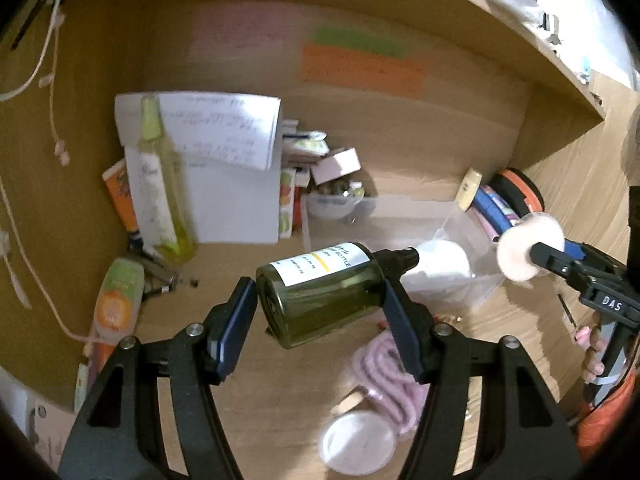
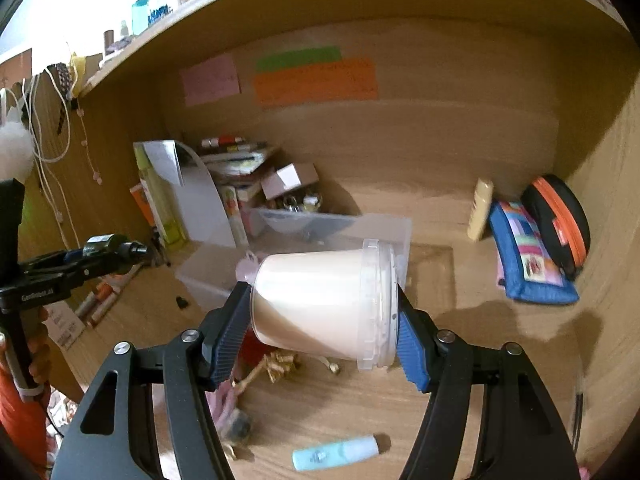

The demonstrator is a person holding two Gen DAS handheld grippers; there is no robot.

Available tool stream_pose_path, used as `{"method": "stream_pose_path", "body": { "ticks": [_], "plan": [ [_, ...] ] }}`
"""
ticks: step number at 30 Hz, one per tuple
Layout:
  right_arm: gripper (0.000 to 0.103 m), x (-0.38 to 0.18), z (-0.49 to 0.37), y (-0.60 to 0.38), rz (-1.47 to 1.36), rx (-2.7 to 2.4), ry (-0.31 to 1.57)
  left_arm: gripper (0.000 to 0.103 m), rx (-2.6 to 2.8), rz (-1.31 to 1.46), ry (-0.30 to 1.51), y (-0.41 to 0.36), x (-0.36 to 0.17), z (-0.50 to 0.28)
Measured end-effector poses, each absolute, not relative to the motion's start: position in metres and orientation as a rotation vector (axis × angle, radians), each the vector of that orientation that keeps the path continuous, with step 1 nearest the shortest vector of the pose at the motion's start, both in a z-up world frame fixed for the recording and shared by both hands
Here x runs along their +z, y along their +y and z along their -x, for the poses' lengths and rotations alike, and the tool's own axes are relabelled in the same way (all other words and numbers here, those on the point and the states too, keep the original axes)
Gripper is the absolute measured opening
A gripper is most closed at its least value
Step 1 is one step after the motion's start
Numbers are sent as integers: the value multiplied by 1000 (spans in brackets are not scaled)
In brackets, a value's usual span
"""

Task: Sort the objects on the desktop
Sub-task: 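Lift and carry the bottle and the white cup over the clear box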

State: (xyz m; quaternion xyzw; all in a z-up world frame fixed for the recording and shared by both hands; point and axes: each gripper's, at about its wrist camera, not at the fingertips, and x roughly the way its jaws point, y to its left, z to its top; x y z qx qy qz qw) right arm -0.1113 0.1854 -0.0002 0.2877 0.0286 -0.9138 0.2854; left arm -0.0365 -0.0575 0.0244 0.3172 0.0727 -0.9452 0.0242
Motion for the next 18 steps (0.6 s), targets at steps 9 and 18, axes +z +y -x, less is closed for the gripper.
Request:
{"method": "stream_pose_path", "body": {
  "ticks": [9,18],
  "plan": [
    [63,8,135,169,-736,-2419,68,63,-2967,-1001,207,-46,33,78],
    [63,-6,165,153,-780,-2389,42,63,-2988,-1136,346,-44,14,134]
  ]
}}
